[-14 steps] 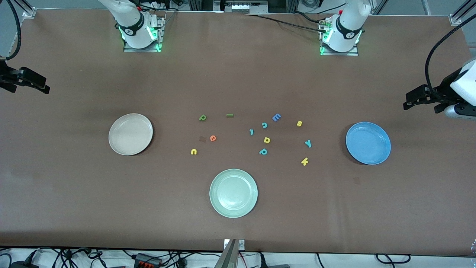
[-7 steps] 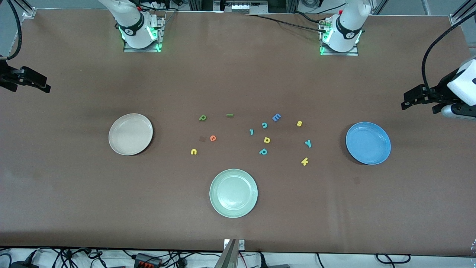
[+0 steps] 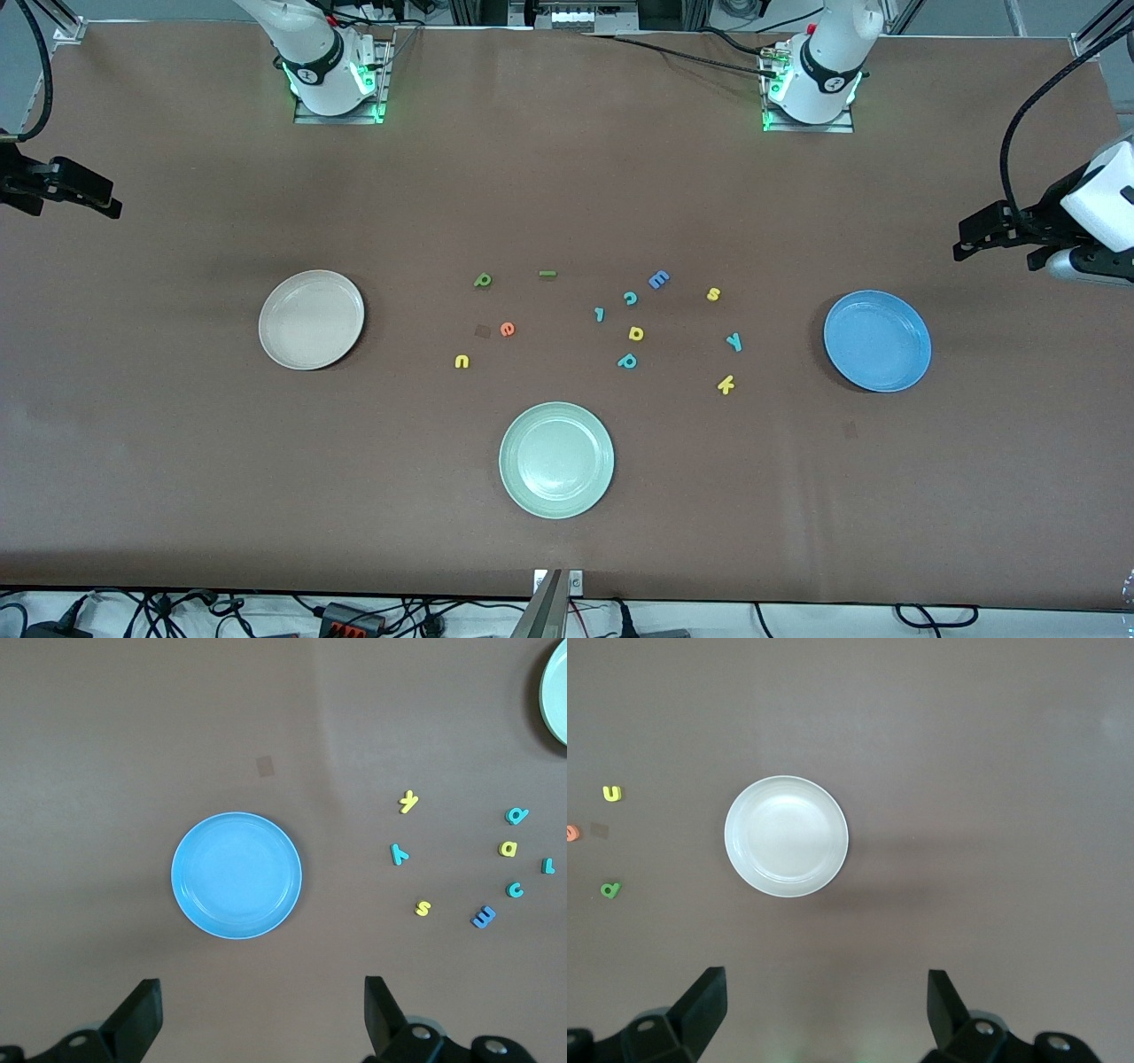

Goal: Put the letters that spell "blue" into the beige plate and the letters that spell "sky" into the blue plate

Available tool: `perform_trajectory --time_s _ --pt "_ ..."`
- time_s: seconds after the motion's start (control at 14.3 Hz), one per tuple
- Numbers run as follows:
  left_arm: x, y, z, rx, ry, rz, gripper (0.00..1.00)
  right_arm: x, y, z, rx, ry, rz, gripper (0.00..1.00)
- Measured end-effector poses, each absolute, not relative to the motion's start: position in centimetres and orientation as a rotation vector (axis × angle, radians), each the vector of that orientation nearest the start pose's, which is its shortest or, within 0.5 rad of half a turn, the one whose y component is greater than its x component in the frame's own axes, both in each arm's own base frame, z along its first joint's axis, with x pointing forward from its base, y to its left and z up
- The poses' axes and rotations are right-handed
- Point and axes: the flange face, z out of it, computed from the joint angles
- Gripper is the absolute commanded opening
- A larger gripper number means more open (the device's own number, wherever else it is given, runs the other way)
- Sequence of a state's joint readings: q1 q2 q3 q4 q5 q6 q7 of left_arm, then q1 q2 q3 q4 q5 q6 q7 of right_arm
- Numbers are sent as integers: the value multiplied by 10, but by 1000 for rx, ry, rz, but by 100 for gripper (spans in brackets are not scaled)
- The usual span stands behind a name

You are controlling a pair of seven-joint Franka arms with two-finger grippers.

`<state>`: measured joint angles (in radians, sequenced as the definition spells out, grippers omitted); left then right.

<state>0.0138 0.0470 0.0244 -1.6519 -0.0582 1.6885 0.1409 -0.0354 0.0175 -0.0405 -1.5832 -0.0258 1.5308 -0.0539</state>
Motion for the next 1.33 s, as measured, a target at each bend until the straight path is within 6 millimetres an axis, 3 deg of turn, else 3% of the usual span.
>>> perform_trajectory --time_s 0.42,0.77,0.91,1.19,1.33 --pt "575 17 570 -3195 150 8 100 552 -42 594 -3147 -97 178 100" --pt "575 22 570 -3142 154 11 100 571 -21 539 -3045 -124 260 100" --pt "575 25 571 -3141 147 10 100 586 14 510 -3047 -122 276 100" --pt "576 24 571 -3140 151 6 100 595 134 459 -3089 -51 293 100" --pt "576 24 571 -3140 151 5 100 590 177 433 -3103 -31 272 100"
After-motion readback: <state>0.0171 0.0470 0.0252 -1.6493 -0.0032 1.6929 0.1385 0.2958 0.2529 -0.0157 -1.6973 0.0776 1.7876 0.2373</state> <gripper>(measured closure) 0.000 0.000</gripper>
